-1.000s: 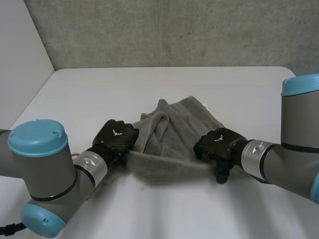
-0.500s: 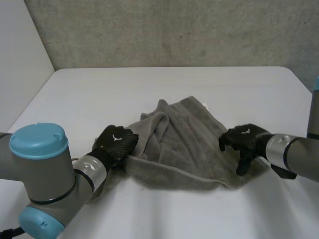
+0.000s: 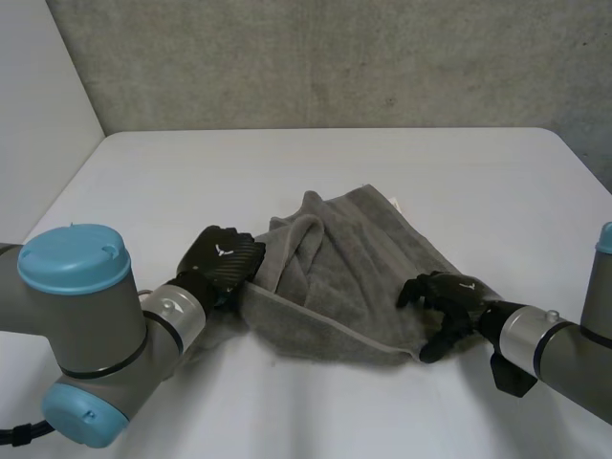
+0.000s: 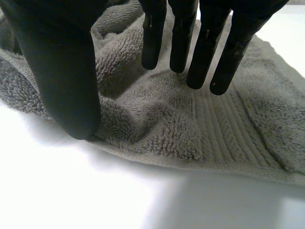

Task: Fold the towel.

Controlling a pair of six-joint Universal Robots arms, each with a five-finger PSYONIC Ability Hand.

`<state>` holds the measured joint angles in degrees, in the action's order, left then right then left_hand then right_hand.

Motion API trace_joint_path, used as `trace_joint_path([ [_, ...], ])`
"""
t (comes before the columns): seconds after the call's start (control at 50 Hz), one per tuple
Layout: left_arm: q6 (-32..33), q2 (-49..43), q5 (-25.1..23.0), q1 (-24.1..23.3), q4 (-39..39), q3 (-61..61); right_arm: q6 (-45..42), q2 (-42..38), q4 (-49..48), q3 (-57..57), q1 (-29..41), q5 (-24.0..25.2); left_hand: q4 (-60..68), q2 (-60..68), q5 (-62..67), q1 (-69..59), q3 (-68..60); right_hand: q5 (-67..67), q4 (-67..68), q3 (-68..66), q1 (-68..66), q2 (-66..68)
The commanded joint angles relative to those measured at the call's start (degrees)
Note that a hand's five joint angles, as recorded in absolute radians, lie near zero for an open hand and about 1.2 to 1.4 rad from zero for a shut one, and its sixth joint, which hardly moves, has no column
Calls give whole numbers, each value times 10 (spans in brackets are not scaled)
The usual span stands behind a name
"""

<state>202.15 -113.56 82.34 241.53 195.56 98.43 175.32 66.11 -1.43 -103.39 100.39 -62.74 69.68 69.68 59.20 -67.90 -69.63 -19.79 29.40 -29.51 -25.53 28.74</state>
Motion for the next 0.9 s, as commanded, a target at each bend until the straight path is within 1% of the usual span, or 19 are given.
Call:
trace_joint_path([
  [0.02, 0, -1, 1, 1, 0, 1, 7, -5, 5, 13, 11, -6, 103, 103, 108, -121, -104, -45, 49, -48, -88, 56],
  [0.14, 1, -3, 3, 2, 1, -3, 7, 1, 8, 3, 8, -6, 103, 103, 108, -121, -104, -47, 51, -50, -89, 57],
  [0.22, 2, -9, 3, 15, 1, -7, 6, 10, 10, -9, 13, -6, 103, 103, 108, -121, -104, -44, 47, -46, -86, 54],
  [0.3, 3, -10, 4, 17, 1, -10, 5, 12, 10, -11, 16, -5, 103, 103, 108, -121, -104, -44, 47, -46, -86, 54],
  [0.46, 3, -13, 5, 18, 1, -10, 3, 10, 5, -18, 43, -5, 103, 103, 108, -121, -104, -52, 56, -55, -94, 62],
  [0.52, 3, -16, 5, 19, 0, -10, 0, 9, -2, -21, 46, -4, 103, 103, 108, -121, -104, -79, 83, -82, -121, 89],
  [0.54, 2, -16, 5, 19, 0, -10, -1, 5, -8, -19, 50, -5, 103, 103, 108, -121, -104, -129, 133, -132, -171, 139],
  [0.56, 2, -16, 5, 19, 0, -10, -2, 2, -14, -17, 53, -5, 103, 103, 108, -121, -104, -246, 250, -249, -288, 256],
  [0.58, 2, -16, 5, 19, 0, -10, -2, 2, -14, -17, 53, -5, 103, 103, 108, -121, -104, -247, 251, -250, -290, 258],
  [0.6, 2, -16, 6, 19, 0, -10, -4, 0, -19, -15, 55, -5, 103, 103, 108, -121, -104, -375, 379, -378, -418, 386],
  [0.62, 2, -16, 6, 19, 0, -10, -4, 0, -19, -15, 55, -5, 103, 103, 108, -121, -104, -377, 380, -379, -419, 387],
  [0.64, 2, -16, 6, 19, -1, -10, -8, -1, -21, -9, 56, -9, 103, 103, 108, -121, -104, -501, 505, -504, -543, 511],
  [0.74, 0, 0, 6, 19, -7, -10, -38, 24, -24, 8, 51, -23, 103, 103, 108, -121, -104, -502, 506, -505, -545, 513],
  [0.76, 0, 10, 5, 18, -7, -7, -55, 60, -24, 11, 48, -33, 103, 103, 108, -121, -104, -502, 506, -505, -545, 513],
  [0.78, 0, 10, 5, 18, -7, -7, -55, 60, -24, 11, 48, -34, 103, 103, 108, -121, -104, -502, 506, -505, -545, 513],
  [0.82, 2, 26, 3, 18, -7, 3, -100, 136, -13, 18, 49, -40, 103, 103, 108, -121, -104, -502, 506, -505, -545, 513],
  [0.84, 2, 26, 3, 18, -7, 3, -100, 136, -13, 18, 49, -40, 103, 103, 108, -121, -104, -502, 506, -505, -545, 513],
  [0.88, 4, 27, 3, 17, -9, 8, -159, 147, 13, 27, 51, -44, 103, 103, 108, -121, -104, -502, 506, -505, -545, 513],
  [0.9, 4, 27, 3, 17, -9, 8, -160, 147, 13, 28, 51, -44, 103, 103, 108, -121, -104, -502, 506, -505, -545, 513],
])
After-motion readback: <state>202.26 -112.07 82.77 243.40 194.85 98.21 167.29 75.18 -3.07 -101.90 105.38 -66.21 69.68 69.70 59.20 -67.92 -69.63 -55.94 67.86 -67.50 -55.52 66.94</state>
